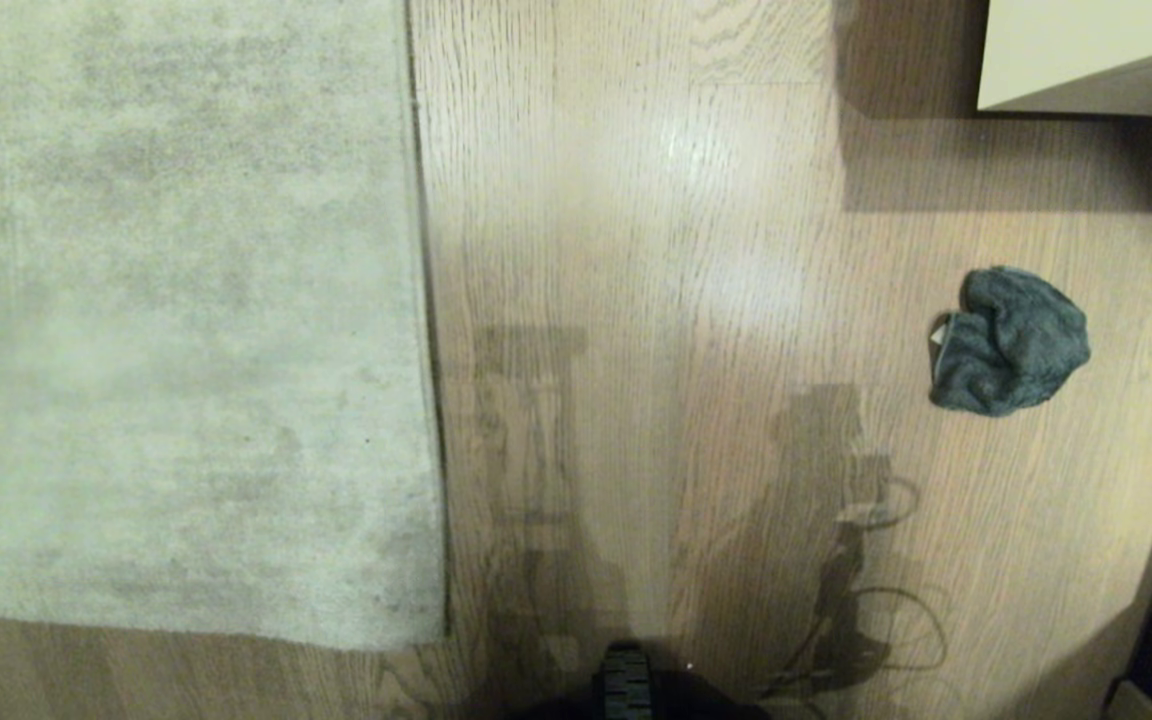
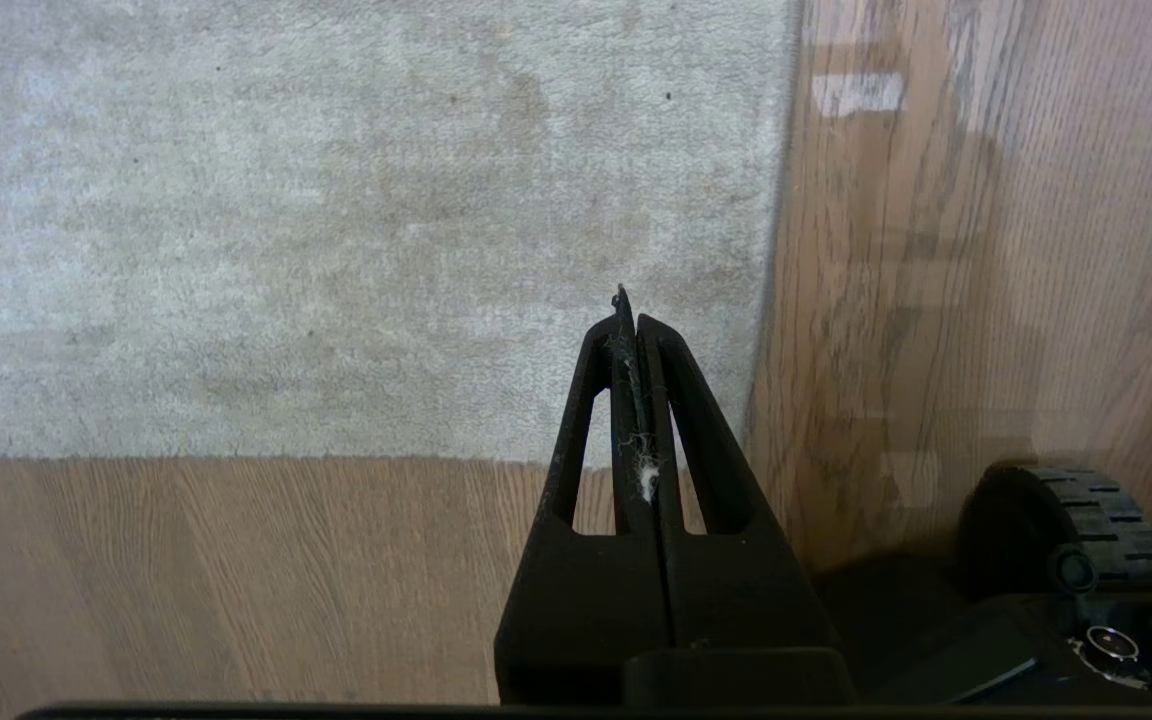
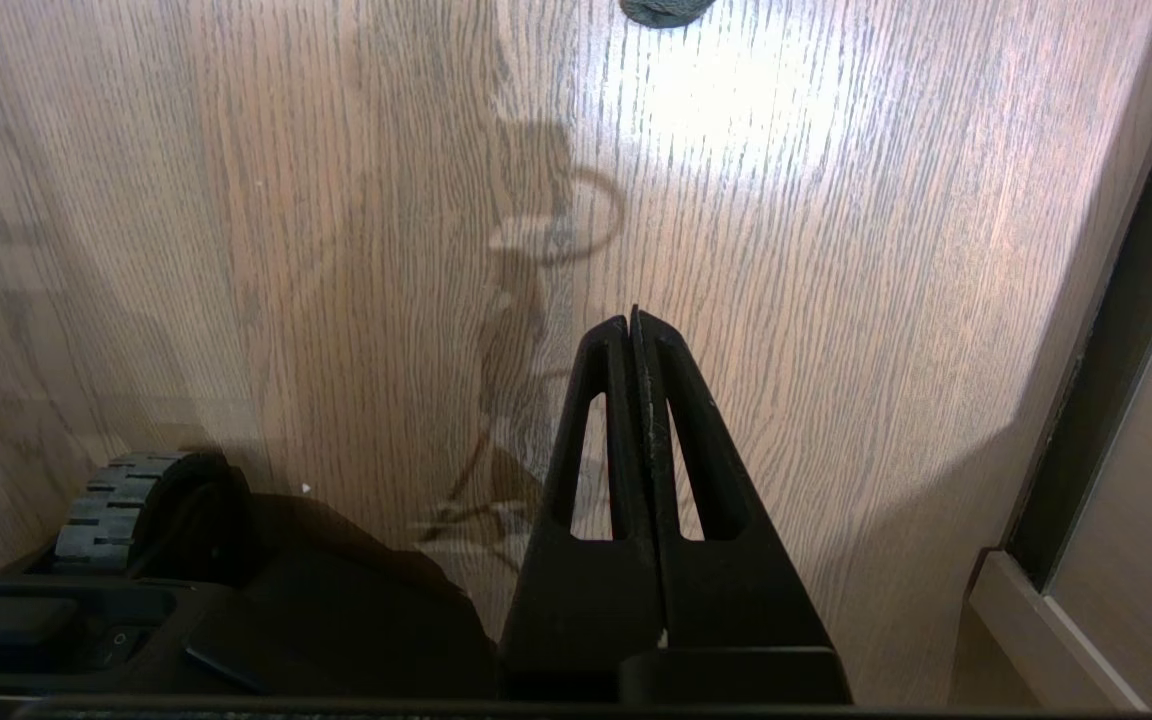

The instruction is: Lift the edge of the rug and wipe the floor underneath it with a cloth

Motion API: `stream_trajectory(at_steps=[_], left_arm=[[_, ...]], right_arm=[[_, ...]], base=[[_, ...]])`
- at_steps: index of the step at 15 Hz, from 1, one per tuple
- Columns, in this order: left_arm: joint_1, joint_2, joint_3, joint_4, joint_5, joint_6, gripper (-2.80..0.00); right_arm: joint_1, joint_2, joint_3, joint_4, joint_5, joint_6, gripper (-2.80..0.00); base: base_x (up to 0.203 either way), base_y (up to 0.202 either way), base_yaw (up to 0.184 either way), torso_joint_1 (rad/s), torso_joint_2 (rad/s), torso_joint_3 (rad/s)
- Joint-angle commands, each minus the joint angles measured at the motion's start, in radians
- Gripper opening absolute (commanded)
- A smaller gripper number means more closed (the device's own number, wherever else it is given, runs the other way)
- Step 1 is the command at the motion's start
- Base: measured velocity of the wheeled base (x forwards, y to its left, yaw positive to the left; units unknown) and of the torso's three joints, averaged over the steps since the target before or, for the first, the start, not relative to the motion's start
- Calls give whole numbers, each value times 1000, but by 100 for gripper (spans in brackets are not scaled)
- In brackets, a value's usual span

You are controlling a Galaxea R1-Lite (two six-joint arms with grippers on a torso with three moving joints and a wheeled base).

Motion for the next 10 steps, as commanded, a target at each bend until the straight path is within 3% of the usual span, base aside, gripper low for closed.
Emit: stream_trajectory(at_steps=[1,10], left_arm=[[0,0,0,0,0,2,-280],[0,0,0,-2,0,-1,-280]], right_arm=[[0,2,0,0,0,-1,-280],[0,2,0,0,0,-1,-280]], base=[[0,0,0,0,0,0],[0,0,0,0,0,0]])
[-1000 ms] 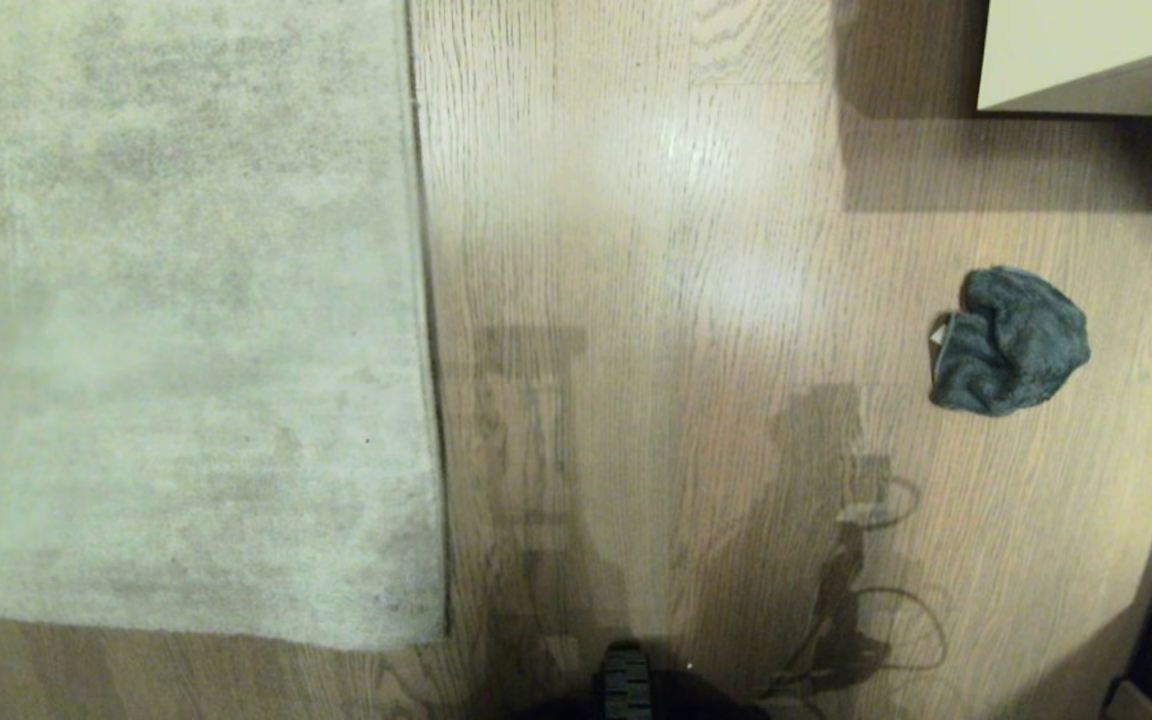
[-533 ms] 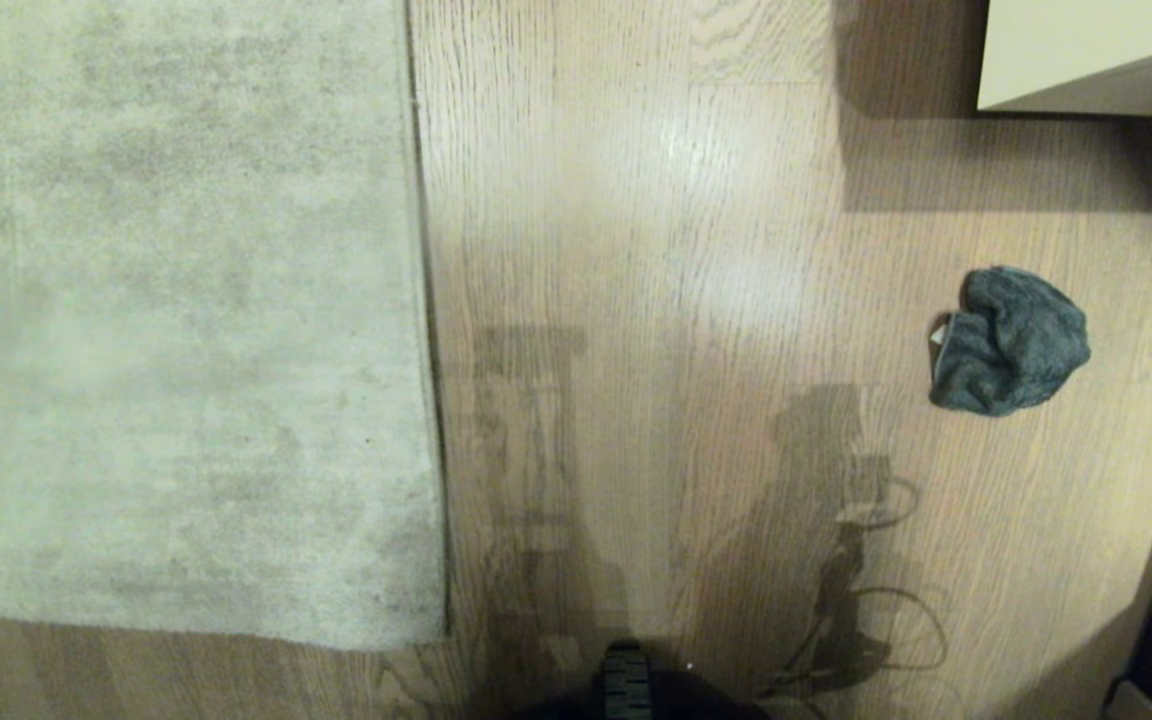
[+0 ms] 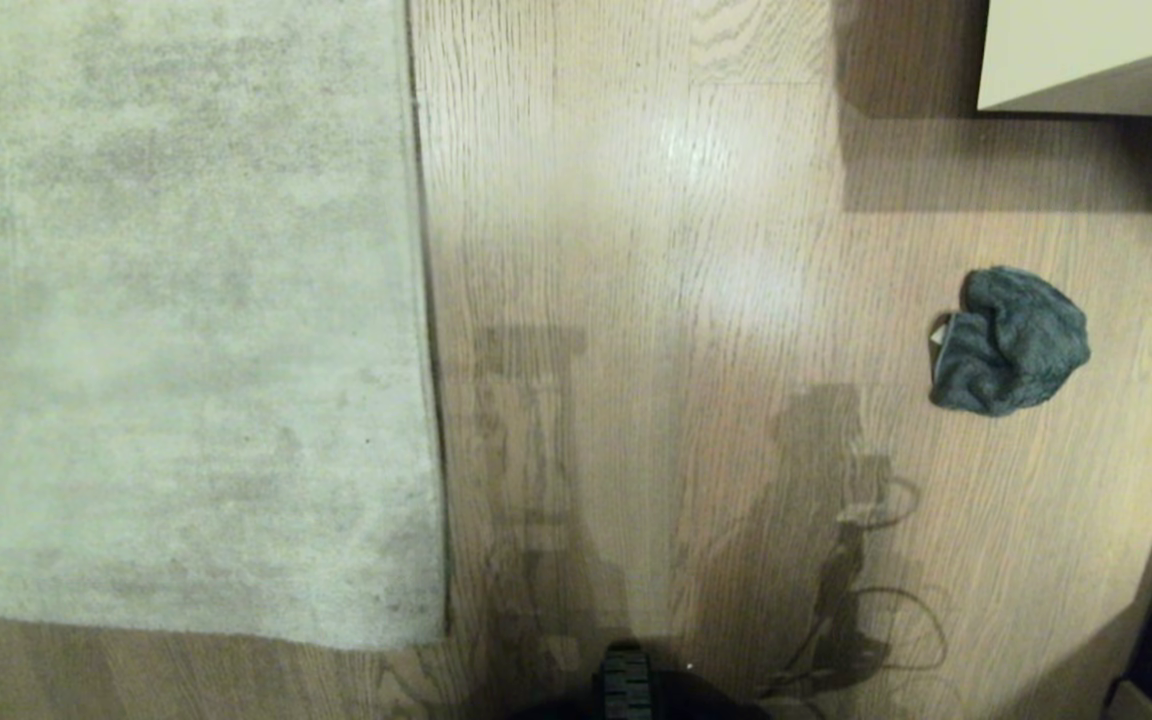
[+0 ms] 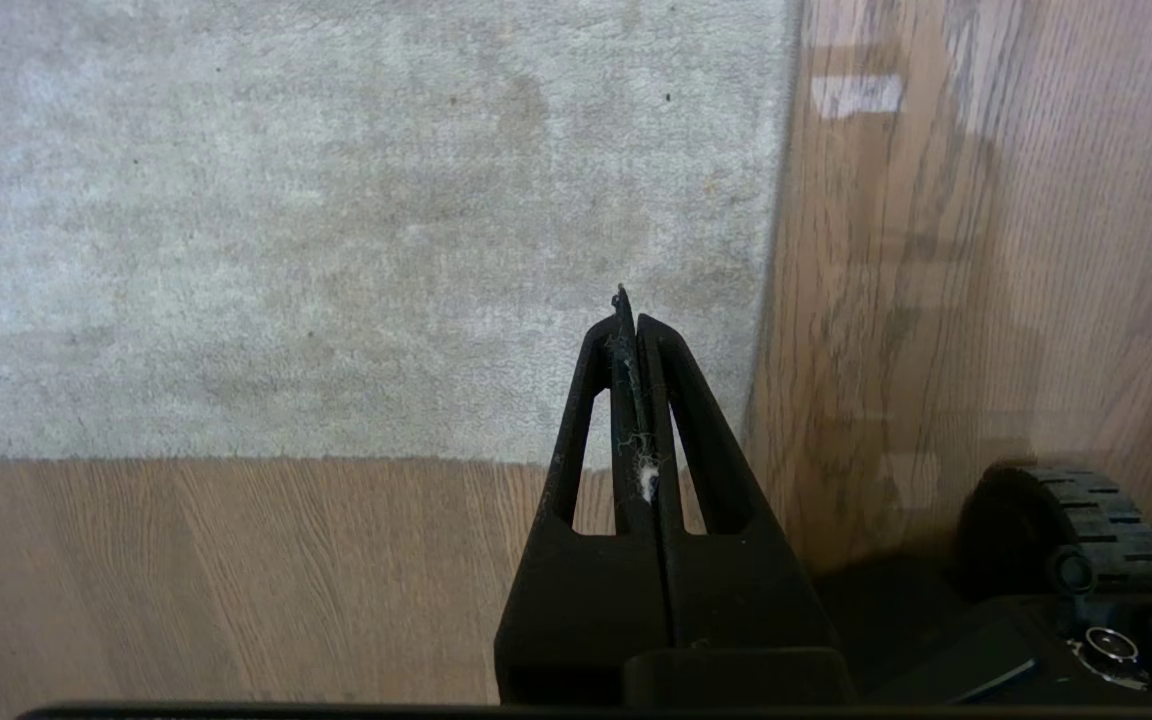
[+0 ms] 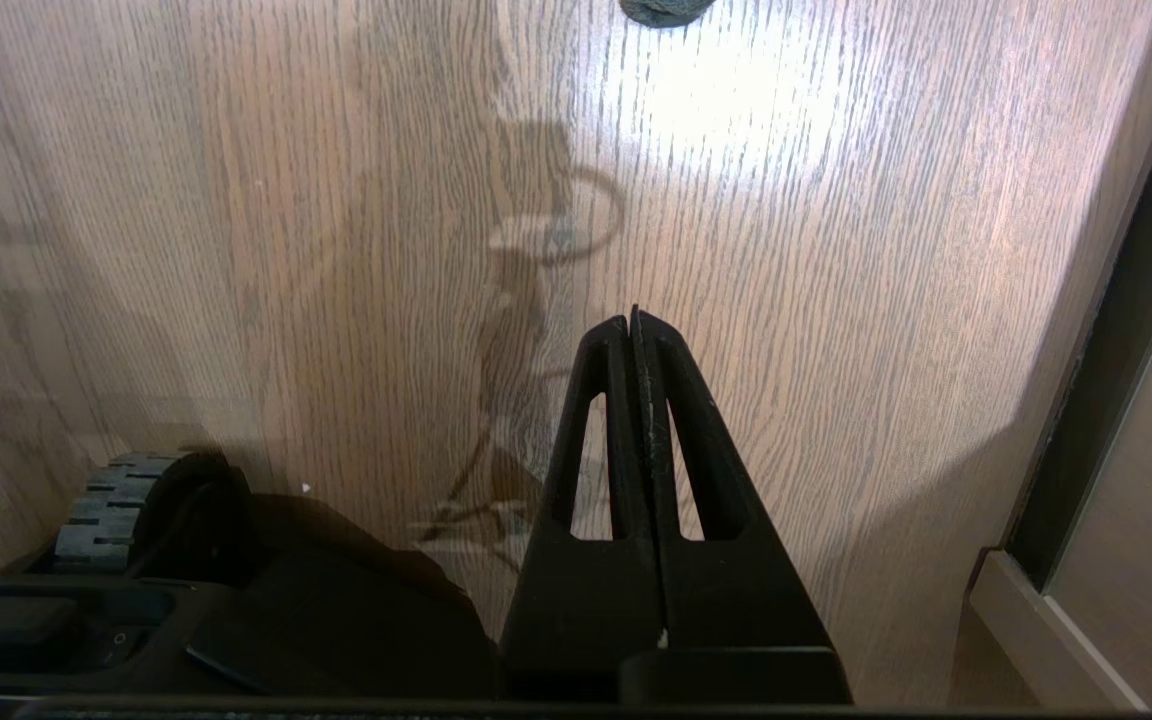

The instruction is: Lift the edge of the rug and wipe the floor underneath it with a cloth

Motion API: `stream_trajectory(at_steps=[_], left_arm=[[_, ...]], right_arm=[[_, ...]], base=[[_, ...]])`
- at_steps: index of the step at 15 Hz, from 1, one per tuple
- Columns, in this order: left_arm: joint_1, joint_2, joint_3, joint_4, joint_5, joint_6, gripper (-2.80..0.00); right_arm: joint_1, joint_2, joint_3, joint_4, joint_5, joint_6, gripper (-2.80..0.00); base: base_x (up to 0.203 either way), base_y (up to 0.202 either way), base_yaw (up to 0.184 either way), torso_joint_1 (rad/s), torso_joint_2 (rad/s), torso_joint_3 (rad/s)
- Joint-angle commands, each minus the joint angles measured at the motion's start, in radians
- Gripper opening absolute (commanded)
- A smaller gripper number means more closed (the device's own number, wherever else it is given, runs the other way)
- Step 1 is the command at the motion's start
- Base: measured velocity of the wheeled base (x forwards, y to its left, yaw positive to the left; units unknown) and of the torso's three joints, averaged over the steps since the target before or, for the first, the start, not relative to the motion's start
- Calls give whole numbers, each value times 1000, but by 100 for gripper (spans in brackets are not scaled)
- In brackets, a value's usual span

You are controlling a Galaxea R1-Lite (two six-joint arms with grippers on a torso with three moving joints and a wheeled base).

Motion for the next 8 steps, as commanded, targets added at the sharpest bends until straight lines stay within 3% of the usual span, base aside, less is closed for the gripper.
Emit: stream_trajectory(at_steps=[1,8], left_arm=[[1,0,0,0,1,0,-280],[-1,0,0,1,2,0,-280]], right_arm=[[0,2,0,0,0,0,-280],[0,2,0,0,0,0,-280]], base=[[0,0,0,2,-2,33],[0,0,0,3,2,176]])
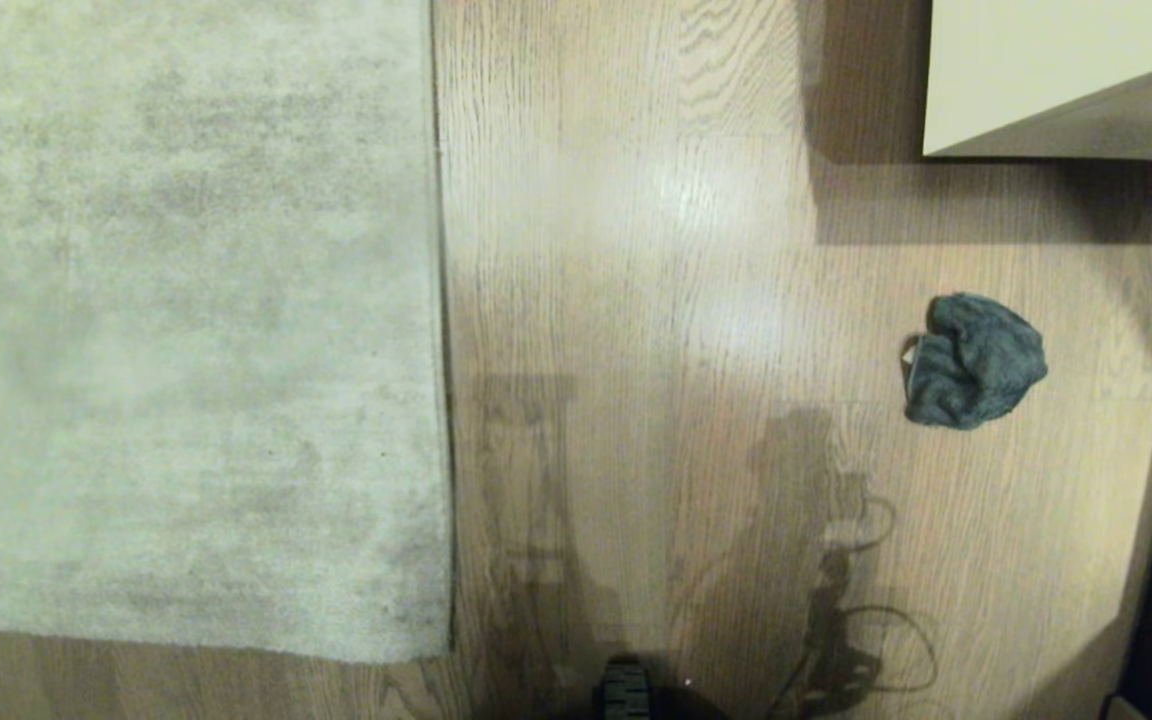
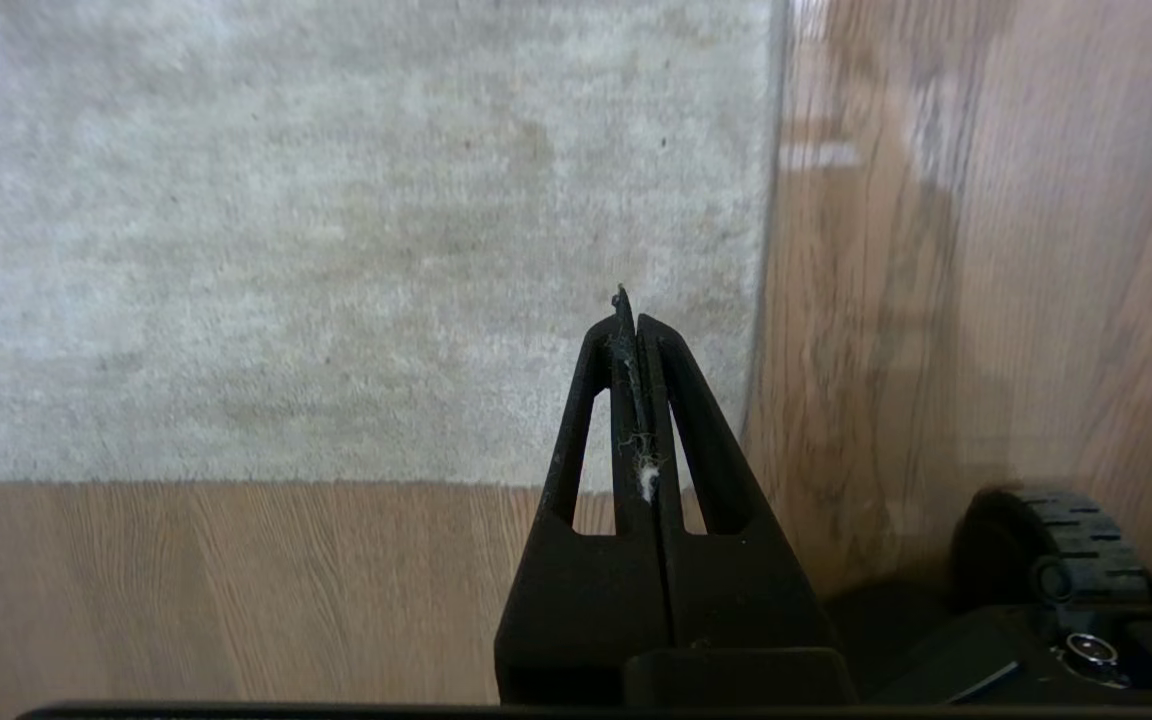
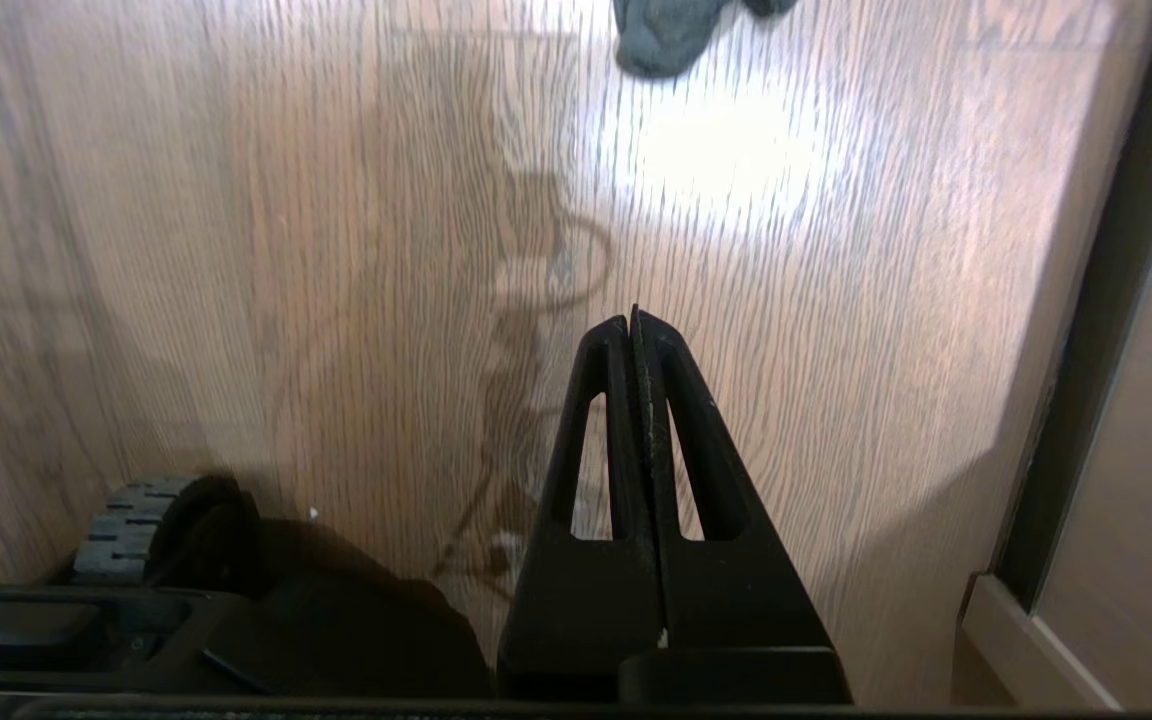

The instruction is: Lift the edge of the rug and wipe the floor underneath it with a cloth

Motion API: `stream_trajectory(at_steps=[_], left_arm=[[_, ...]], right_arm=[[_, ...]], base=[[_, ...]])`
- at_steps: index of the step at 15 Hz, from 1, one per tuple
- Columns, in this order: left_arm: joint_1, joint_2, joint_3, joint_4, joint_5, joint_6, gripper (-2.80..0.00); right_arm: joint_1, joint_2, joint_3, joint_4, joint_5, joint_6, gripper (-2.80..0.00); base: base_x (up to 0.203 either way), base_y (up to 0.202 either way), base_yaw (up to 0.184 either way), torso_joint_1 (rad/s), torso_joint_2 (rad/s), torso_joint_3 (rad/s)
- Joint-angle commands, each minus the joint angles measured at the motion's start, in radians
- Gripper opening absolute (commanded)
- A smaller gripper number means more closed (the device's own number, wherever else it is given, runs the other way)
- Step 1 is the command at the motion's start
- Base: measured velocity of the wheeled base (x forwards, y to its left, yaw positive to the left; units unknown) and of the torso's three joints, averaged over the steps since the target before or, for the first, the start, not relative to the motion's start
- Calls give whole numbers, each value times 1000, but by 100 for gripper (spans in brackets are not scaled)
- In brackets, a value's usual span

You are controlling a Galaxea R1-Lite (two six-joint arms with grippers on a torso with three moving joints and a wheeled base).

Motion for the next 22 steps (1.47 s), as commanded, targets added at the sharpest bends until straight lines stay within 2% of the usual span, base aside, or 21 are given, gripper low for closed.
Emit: stream_trajectory(at_steps=[1,22], left_arm=[[-1,0,0,-2,0,-2,-280],[-1,0,0,-2,0,-10,-280]], right_arm=[[0,1,0,-1,0,-1,-280],[0,1,0,-1,0,-1,-280]], base=[[0,0,0,7,12,203],[0,0,0,2,3,202]])
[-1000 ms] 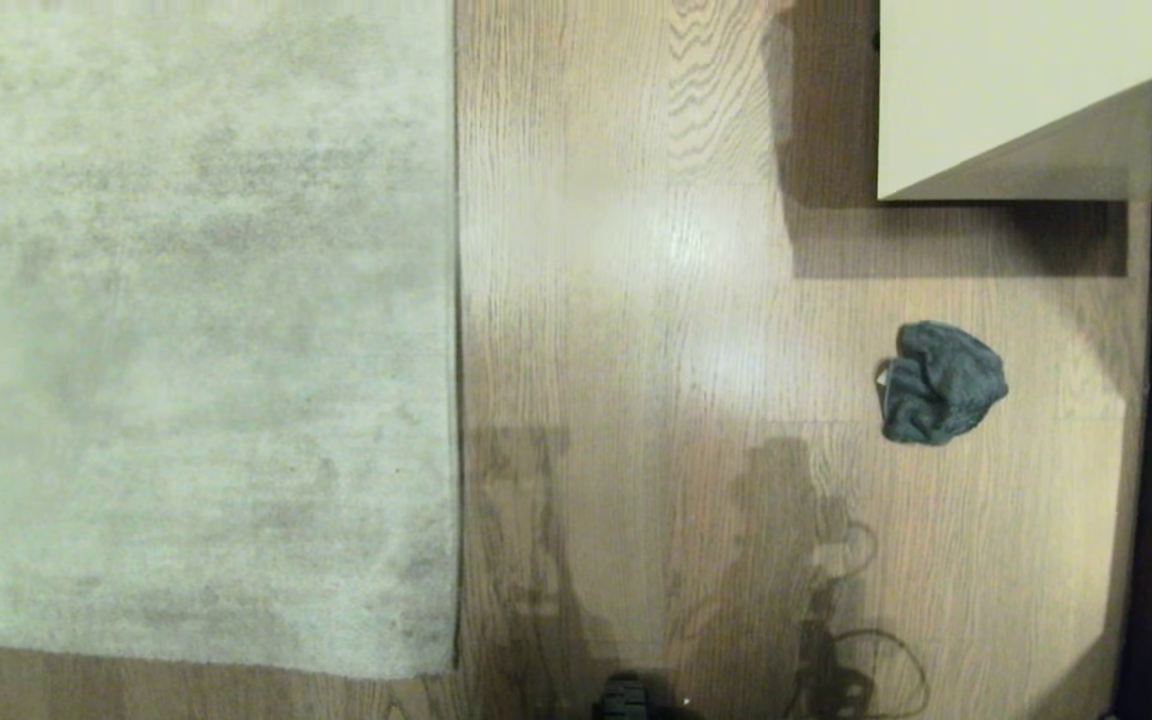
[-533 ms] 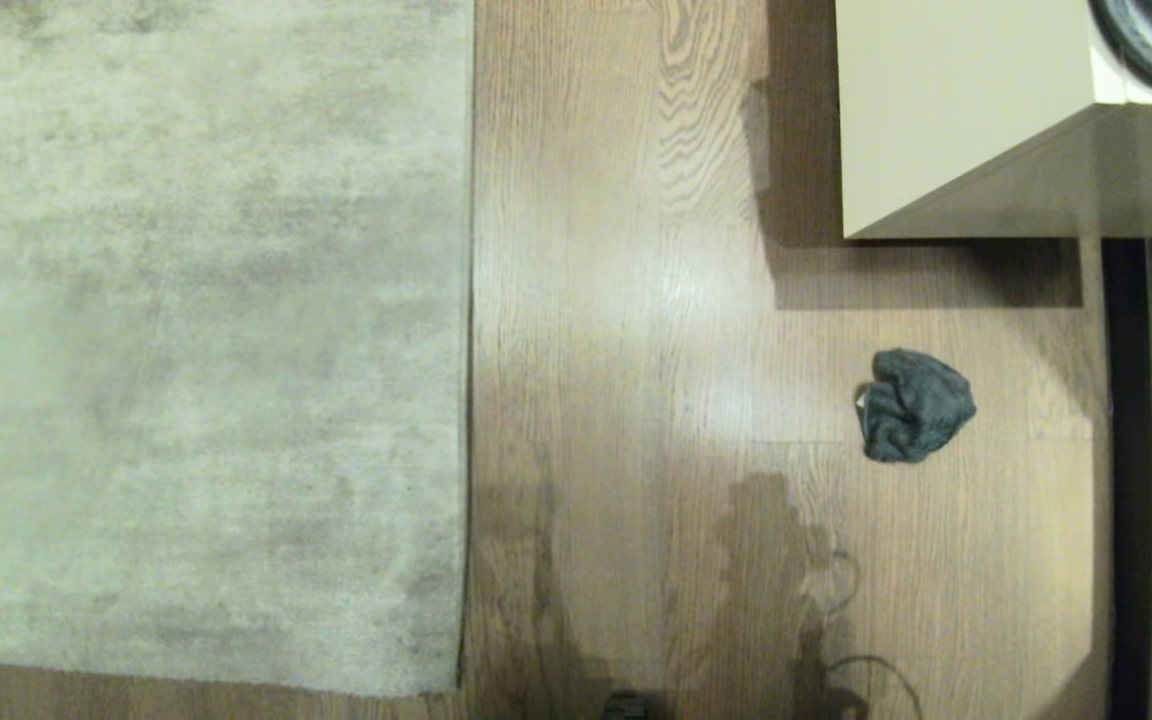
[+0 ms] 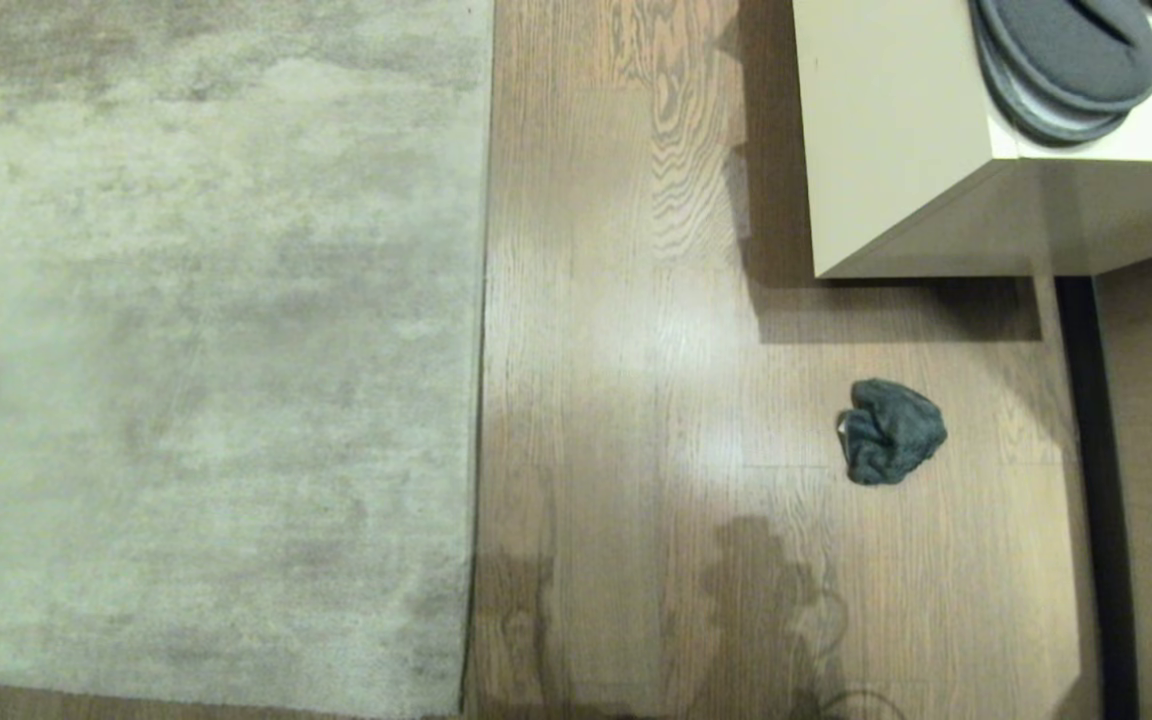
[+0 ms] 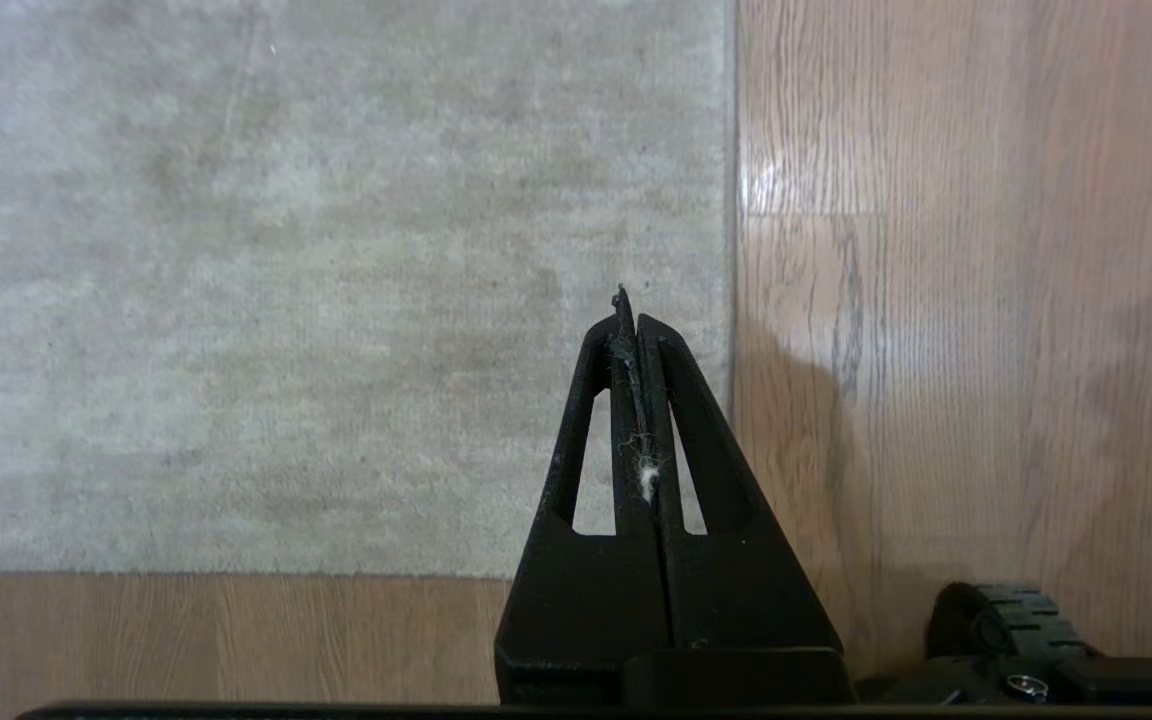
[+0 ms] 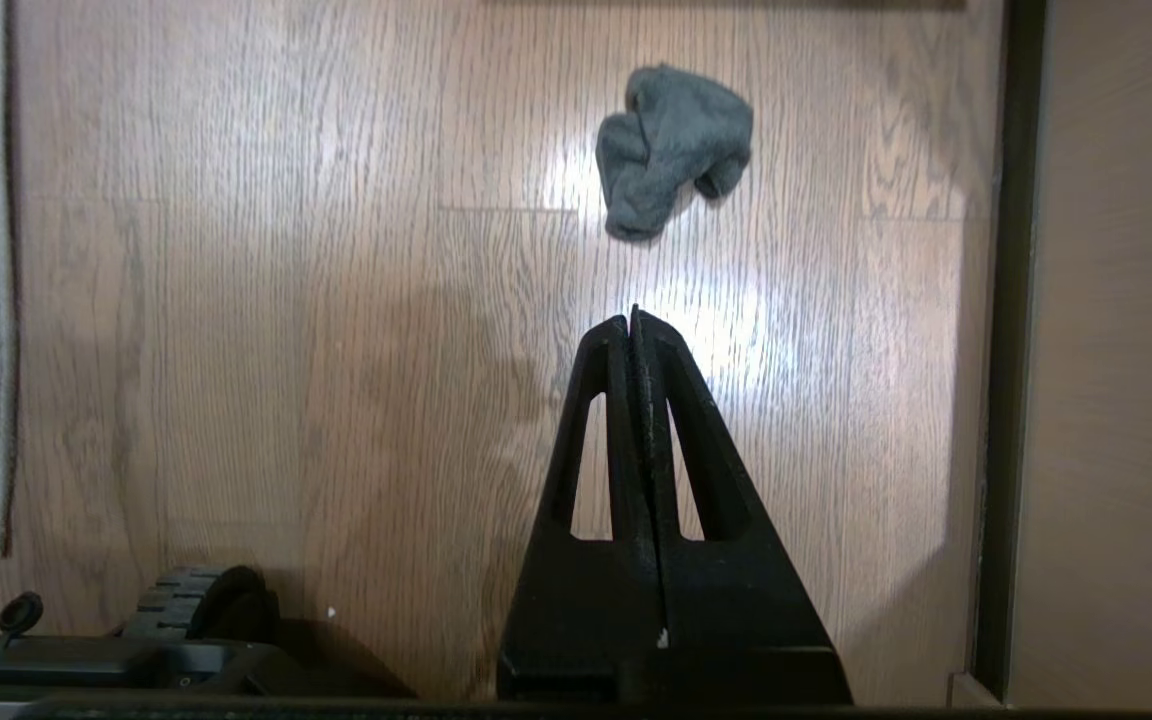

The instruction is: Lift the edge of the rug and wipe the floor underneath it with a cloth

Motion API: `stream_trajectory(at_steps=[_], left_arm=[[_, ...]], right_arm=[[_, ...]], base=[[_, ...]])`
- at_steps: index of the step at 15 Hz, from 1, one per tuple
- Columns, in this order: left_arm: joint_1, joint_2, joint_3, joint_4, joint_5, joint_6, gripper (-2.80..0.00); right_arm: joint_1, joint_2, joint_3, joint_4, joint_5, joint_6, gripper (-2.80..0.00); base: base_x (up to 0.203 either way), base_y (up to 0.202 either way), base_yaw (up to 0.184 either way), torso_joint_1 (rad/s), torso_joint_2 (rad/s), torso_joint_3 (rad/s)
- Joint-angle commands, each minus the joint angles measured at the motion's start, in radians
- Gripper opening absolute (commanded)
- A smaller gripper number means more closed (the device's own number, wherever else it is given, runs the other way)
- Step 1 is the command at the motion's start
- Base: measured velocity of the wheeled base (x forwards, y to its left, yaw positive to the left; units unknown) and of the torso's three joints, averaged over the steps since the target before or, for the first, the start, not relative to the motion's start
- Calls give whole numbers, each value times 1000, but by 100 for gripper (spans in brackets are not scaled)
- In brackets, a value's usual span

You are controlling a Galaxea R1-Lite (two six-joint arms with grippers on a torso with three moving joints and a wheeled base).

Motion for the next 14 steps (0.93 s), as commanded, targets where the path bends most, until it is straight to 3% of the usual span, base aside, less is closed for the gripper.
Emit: stream_trajectory(at_steps=[1,14], left_arm=[[0,0,0,-1,0,0,-280],[0,0,0,-1,0,-26,-280]], right_arm=[[0,1,0,-1,0,-1,-280],[0,1,0,-1,0,1,-280]], base=[[0,0,0,2,7,200],[0,0,0,3,2,205]])
